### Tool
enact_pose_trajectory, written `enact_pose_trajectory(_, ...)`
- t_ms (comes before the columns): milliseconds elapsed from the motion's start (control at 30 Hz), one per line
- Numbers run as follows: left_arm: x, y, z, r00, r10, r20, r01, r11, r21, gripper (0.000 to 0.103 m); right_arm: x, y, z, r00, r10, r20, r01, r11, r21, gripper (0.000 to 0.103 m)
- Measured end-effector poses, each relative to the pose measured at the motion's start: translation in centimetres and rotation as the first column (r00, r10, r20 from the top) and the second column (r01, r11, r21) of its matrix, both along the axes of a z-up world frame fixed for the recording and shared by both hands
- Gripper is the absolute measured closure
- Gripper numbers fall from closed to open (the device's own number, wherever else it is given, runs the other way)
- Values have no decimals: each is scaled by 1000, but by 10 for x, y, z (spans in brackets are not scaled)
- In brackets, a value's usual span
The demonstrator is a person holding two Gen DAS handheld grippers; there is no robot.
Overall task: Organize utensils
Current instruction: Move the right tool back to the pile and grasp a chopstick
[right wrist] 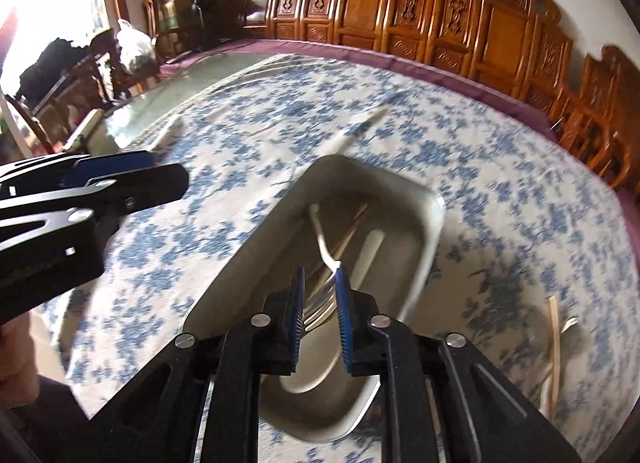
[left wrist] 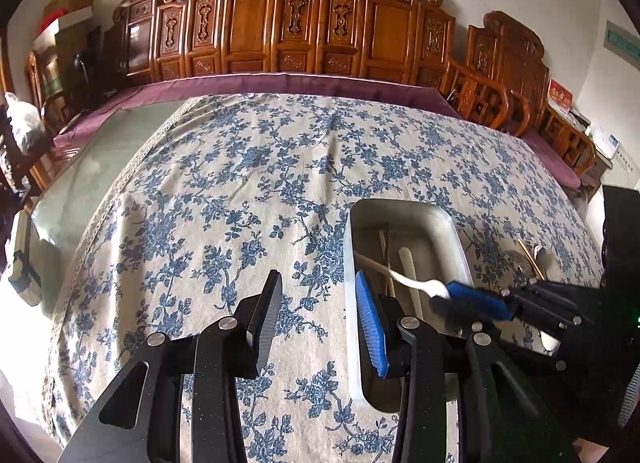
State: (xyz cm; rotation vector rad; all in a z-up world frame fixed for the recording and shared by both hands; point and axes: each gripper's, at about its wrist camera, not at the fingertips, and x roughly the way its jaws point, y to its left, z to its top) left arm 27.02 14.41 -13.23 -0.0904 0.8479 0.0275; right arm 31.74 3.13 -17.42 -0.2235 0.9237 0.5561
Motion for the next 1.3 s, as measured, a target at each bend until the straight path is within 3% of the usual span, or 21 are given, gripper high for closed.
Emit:
enact_pose_trajectory(133, 0, 0, 0, 1000, 1, 2, -1, 1000, -2, 67, -6, -2, -5, 998, 35, -53, -32, 998, 56, 81)
enact_pose_trajectory(267, 0, -1, 0, 1000, -3, 2, 3, 1000, -1, 67, -14, -7, -2, 996, 67, -58, -61, 994, 96, 72)
enact_pose_trajectory(400, 1, -8, 2, 1000, -13, 3, 13, 1000, 5, 66, -19, -24, 4, 997, 63, -47, -57, 991, 120, 72)
enact_pose_trajectory(500, 2, -18, 3, 1000, -26, 4, 26, 1000, 3, 59, -26, -49, 10, 999, 43, -24, -39, 991, 128, 72)
enact_pose_trajectory(633, 3, -42, 6, 998, -68, 12, 67, 998, 17, 57, -36, -98, 15, 1000, -7, 27, 4, 994, 105, 72)
enact_pose_trajectory(767, 3, -69, 6, 993, -120, 11, 120, 993, 23, 46, -43, -151, 15, 996, -67, 59, 62, 995, 82, 72)
enact_pose_trajectory(1067, 1, -133, 1, 973, -231, 4, 230, 972, 50, 46, -42, -255, -8, 973, -213, 92, 212, 977, 17, 72)
enact_pose_trajectory(1300, -3, -170, -13, 958, -285, -20, 286, 956, 65, 46, -38, -280, -32, 972, -231, 51, 229, 973, 41, 72)
